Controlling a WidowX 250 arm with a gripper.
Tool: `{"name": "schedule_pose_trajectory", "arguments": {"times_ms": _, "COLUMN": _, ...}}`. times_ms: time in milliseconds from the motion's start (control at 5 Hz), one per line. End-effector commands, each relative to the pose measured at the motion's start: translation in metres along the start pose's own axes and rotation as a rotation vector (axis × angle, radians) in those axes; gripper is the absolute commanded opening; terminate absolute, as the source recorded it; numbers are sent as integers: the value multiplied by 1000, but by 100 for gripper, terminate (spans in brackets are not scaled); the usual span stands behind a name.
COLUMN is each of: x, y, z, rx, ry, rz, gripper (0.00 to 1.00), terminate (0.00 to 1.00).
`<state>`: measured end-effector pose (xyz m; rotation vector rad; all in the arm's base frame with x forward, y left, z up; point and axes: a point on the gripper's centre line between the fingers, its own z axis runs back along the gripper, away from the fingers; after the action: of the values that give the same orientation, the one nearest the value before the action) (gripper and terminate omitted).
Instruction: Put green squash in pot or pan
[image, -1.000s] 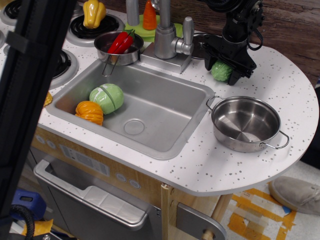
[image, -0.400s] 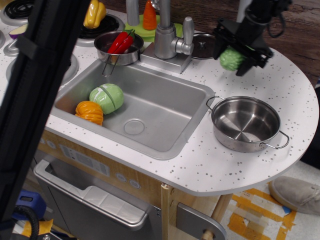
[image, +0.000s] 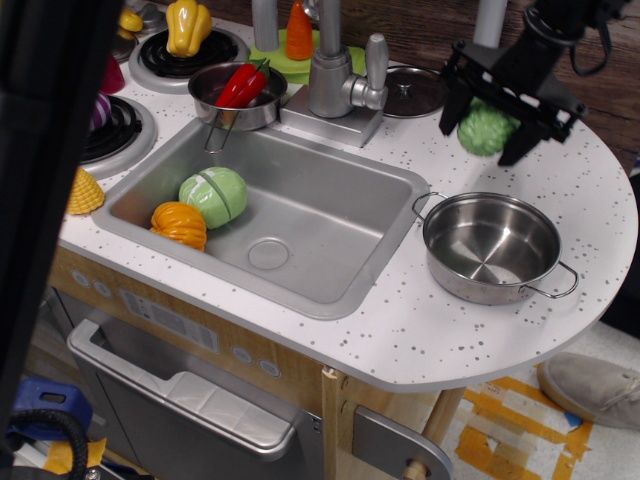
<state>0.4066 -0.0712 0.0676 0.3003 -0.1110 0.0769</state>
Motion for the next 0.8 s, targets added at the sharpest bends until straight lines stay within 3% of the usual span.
{"name": "schedule_pose_trajectory", "arguments": {"times_ms": 0, "x": -17, "y": -12, "z": 51, "rx": -28, "ry": -64, "rz": 102, "gripper": 0, "terminate": 0}}
{"name": "schedule_pose_trajectory", "arguments": {"times_ms": 200, "x": -30, "y": -26, "z": 45, "rx": 13, "ry": -81, "rz": 151, "gripper": 0, "terminate": 0}}
{"name": "schedule_pose_trajectory", "arguments": {"times_ms": 400, "x": -38, "y": -32, "z": 40, "rx": -7, "ry": -65, "rz": 179, "gripper": 100, "terminate": 0}}
{"name": "schedule_pose_trajectory", "arguments": {"times_ms": 600, "x": -38, "y": -32, "z": 40, "rx": -7, "ry": -65, "rz": 179, "gripper": 100, "terminate": 0}}
